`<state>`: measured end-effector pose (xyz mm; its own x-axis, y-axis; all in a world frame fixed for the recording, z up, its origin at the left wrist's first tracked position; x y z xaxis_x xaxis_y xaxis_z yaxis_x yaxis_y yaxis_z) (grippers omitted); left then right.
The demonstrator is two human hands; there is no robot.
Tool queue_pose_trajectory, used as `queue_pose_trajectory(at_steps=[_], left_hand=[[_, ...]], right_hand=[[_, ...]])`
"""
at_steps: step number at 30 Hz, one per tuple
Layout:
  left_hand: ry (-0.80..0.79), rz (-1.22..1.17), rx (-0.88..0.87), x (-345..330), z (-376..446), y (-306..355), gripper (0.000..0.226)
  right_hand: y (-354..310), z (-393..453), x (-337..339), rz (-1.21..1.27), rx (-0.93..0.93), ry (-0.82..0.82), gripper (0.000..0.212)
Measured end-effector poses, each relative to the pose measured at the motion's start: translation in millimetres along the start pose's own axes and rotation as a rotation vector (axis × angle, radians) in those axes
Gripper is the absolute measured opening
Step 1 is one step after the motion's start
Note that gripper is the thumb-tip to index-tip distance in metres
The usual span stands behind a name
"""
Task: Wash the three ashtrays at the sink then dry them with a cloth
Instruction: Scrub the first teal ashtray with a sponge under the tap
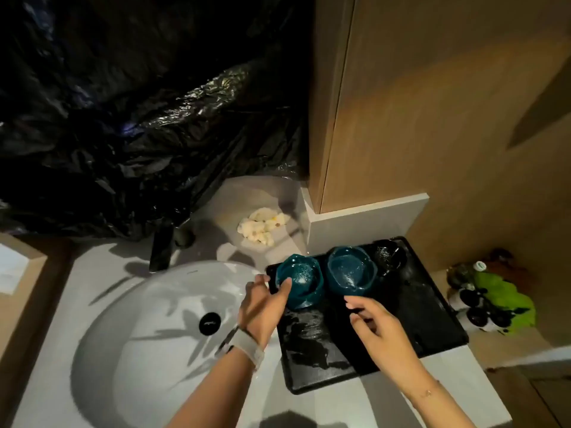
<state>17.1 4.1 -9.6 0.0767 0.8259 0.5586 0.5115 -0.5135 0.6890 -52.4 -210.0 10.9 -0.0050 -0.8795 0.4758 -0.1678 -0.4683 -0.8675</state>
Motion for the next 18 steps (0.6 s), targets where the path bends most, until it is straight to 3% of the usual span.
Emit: queue_pose_trajectory(at_steps=[3,8,12,15,18], left_hand=[[0.038,0.269,-0.035,-7.4,10.2,15.0,0.048],[-0.022,0.205,0.008,-15.6,23.6,14.4,0.027],[-0.005,0.212,-0.052,-14.7,26.8,13.9,0.030],[-0.024,0.045,-0.047,-2.9,24.6,11.2,0.031],[-0.106,-0.366,0.045,23.0,19.1,5.5,0.023]], right_hand=[[2.6,8.6,0.3,0.027,-0.038,-0.029,0.033],[7.0,12.2,-4.0,0.030,-0.060,-0.045,0.035],[3.8,12.3,-9.8,0.076,-0.066,-0.022,0.042],[-5.0,14.6,-11.5,0.115,-0.036,0.005,0.044],[-22.8,21.5,-13.7,0.141,0.005,0.010,0.042]])
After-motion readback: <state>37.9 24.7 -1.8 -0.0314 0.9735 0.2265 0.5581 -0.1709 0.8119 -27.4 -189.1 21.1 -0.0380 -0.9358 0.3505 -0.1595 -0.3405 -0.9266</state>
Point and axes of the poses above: each hand's wrist, its own z-axis towards the middle knuckle, its own x-axis out of the back of the hand, y = z × x, the point moved 2 cm from there along z, towards the middle knuckle, and after that the axes turned 2 degrees about y, right-handed, at the moved point
